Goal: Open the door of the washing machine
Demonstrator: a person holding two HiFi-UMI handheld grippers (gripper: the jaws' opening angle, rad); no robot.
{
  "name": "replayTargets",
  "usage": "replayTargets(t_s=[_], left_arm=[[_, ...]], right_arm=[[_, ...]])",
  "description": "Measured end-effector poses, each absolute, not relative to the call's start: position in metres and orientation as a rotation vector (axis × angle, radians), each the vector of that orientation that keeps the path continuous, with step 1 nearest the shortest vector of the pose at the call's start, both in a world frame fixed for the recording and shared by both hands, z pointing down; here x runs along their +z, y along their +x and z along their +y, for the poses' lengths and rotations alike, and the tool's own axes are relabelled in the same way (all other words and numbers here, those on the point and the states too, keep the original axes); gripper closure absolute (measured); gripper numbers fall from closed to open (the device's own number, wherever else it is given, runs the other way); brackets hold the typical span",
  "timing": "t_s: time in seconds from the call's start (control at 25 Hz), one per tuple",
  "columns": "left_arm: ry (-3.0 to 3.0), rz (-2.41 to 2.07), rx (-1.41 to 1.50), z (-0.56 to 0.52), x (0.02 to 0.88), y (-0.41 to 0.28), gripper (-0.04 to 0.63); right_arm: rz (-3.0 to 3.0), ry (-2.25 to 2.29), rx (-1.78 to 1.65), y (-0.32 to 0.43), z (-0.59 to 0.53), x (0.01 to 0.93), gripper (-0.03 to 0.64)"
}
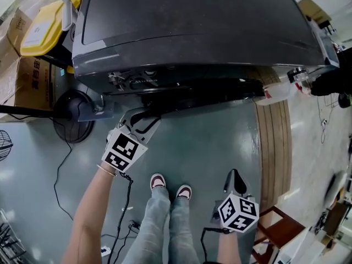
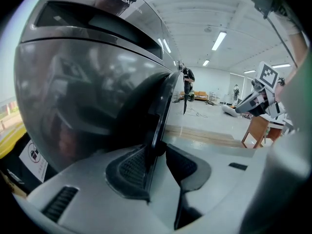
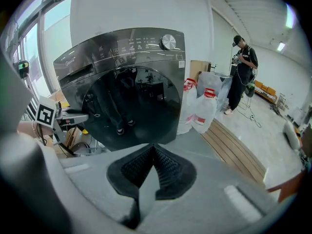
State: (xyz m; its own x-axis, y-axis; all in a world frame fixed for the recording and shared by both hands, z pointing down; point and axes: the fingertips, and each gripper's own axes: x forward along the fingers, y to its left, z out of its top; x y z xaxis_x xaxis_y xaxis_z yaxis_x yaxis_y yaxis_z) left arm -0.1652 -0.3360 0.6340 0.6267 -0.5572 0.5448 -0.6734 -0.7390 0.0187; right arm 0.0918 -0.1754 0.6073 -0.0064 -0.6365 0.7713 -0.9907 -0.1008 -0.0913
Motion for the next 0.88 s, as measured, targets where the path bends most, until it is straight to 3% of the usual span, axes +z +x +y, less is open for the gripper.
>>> replayTargets(t_s=[0.88], left_arm=[[2.652, -0.871, 0.669, -0.264, 0.638, -0.133, 0.505]], right_arm=[[-1.644, 1.811, 0.933, 0.112, -0.146, 0.604, 0.612]])
